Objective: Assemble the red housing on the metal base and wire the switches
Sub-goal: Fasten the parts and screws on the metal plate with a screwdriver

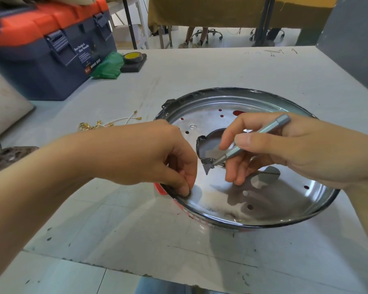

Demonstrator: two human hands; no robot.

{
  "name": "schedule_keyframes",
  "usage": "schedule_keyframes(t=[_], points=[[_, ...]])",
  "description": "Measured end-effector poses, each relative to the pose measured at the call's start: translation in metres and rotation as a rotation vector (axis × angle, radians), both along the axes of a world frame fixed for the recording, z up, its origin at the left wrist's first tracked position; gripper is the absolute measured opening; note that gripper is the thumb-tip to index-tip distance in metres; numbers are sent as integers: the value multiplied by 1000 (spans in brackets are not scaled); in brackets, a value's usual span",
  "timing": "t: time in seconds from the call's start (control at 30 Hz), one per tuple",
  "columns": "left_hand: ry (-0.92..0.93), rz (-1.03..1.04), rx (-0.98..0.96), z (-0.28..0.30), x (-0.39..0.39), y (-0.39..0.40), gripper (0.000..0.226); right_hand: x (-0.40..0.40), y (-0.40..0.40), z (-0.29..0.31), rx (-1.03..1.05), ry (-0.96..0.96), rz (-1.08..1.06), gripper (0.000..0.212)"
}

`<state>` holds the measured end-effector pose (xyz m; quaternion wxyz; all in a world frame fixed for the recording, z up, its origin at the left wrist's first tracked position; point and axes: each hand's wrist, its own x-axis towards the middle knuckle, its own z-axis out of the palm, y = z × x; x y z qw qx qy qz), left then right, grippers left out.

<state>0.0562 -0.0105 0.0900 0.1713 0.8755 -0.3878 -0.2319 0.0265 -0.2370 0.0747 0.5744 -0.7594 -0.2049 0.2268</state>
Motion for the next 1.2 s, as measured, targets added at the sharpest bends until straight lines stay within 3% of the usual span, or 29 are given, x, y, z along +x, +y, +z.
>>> schedule_keyframes(t=[0.4,1.2], points=[[107,13,38,5,6,-1,10,-3,26,22,-236,-222,11,14],[33,37,68,6,2,-5,10,-3,44,30,-334,-267,100,9]])
